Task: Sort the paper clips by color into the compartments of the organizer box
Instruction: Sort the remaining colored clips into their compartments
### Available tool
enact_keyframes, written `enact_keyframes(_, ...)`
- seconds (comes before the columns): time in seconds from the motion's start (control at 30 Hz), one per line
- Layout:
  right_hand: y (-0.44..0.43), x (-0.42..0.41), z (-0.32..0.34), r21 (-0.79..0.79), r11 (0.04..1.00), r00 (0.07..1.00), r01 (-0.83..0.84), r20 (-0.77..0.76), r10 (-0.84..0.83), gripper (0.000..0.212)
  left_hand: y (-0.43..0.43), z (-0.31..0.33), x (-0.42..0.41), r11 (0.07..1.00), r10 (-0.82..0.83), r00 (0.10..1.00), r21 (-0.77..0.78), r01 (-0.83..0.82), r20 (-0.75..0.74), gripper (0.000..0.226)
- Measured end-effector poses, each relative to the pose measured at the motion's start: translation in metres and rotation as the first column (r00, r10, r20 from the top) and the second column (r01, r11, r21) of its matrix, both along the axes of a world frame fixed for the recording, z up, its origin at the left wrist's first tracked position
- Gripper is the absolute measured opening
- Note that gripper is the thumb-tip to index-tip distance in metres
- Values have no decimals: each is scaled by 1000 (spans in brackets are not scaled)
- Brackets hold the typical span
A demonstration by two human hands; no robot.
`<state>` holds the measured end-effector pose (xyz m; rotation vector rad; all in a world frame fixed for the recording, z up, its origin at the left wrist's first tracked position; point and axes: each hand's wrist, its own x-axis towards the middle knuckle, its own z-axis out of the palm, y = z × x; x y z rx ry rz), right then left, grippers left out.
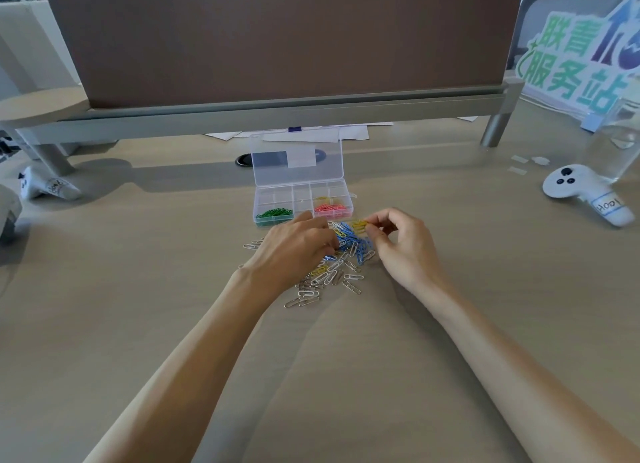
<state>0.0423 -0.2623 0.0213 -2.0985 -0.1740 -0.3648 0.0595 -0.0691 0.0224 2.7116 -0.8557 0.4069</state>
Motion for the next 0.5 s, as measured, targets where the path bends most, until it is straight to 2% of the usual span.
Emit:
enact_keyframes(0.27,21,84,3,-142,986,996,93,17,-92,8,-2,5,0,997,34,999,66,-32,-32,14)
enact_keyframes(0.37,29,104,2,-197,976,996,89,12,-88,8,1,2,-1,999,39,999,-16,-40,-38,10)
enact_keyframes(0.5,35,119,-2,-256,964,997,76,29,-71,11,4,1,-1,987,125,991,-100,-129,-50,12)
